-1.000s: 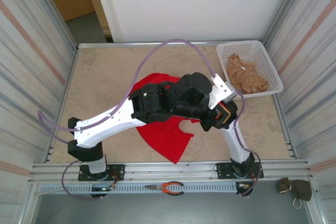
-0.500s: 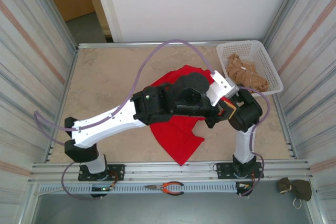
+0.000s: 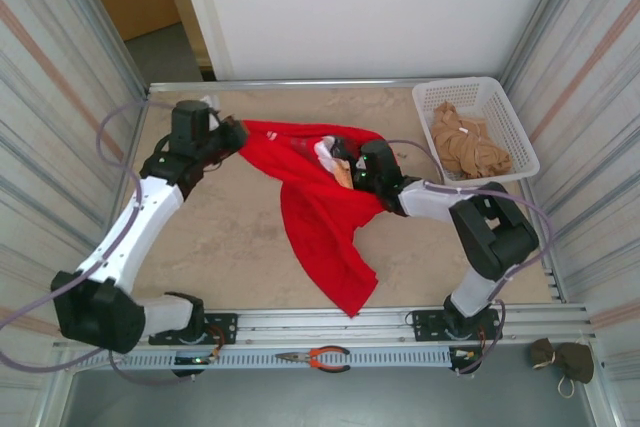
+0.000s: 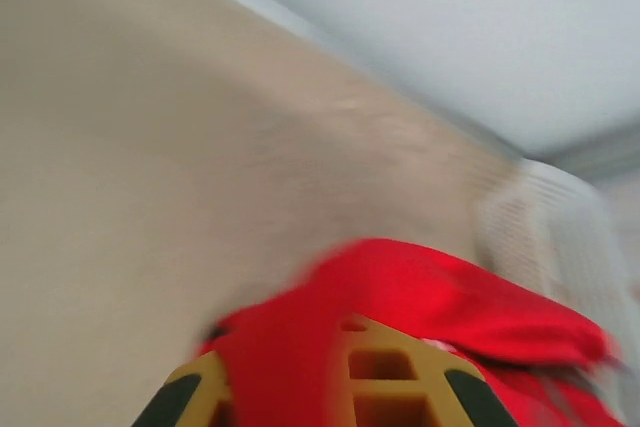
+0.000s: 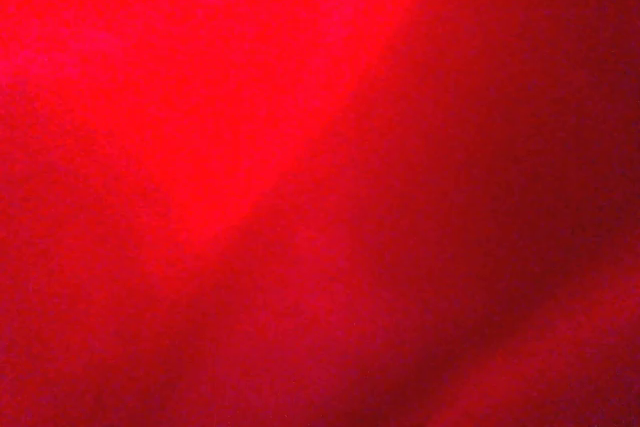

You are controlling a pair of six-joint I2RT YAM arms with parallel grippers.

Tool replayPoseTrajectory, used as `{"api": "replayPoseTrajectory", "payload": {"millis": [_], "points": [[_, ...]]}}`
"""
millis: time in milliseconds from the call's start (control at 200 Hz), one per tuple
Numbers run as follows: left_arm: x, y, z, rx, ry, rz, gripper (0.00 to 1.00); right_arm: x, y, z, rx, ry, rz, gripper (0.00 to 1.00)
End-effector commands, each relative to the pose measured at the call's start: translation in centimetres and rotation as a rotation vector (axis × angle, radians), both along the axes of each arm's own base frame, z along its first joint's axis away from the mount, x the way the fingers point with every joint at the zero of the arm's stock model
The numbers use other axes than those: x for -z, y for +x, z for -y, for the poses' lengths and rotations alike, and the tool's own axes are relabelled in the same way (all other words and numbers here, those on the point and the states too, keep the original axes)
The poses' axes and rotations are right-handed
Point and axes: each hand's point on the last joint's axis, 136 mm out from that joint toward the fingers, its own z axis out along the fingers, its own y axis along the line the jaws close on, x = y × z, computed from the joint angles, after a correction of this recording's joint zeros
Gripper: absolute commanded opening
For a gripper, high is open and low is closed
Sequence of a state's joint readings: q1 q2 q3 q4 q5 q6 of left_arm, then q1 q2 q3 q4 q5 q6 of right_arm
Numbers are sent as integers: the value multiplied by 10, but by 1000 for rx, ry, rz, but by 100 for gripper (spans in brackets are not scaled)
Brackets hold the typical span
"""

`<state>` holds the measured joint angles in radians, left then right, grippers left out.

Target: Fold the inside-out t-shirt

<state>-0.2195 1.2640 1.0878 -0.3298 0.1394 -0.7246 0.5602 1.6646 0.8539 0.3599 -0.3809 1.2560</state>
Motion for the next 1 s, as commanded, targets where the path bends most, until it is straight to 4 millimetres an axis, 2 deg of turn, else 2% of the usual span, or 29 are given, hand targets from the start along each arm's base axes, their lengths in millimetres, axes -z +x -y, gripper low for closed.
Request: {"api": "replayPoseTrajectory", "payload": {"millis": [0,50,140,225,296,341,411,451,546,621,686,827,897,997], "points": [[55,8,-22,-83,-137,-140,0,-56,-5,14,-29,-3,129,0],[81,11,-30,-98,-112,-203,0,-80,-6,20,-35,-12,181,0],[114,18,-30,-77,-68,-285,0,-121,-8,27,-36,-18,253,0],[132,26,-16,-22,-62,-314,0,-156,-7,33,-32,-38,327,0],[133,34,3,70,-61,-301,0,-172,-4,37,-22,-62,376,0],[129,36,14,120,-39,-294,15,-178,-2,39,-14,-57,388,0],[115,37,29,183,-5,-254,48,-182,4,40,2,-23,396,0],[105,35,37,209,4,-226,60,-183,7,38,-2,-9,392,0],[73,25,46,238,16,-141,76,-175,10,30,-32,-4,382,0],[48,15,50,250,8,-75,83,-163,7,22,-102,-44,371,0],[30,5,52,256,-2,-26,89,-143,3,14,-175,-94,330,0],[-2,-2,71,336,-35,72,93,-105,-18,-9,-329,-165,293,0],[-16,-2,89,413,-65,113,93,-96,-28,-18,-379,-186,294,0],[-26,-8,115,527,-101,151,93,-89,-37,-26,-427,-198,304,0]]}}
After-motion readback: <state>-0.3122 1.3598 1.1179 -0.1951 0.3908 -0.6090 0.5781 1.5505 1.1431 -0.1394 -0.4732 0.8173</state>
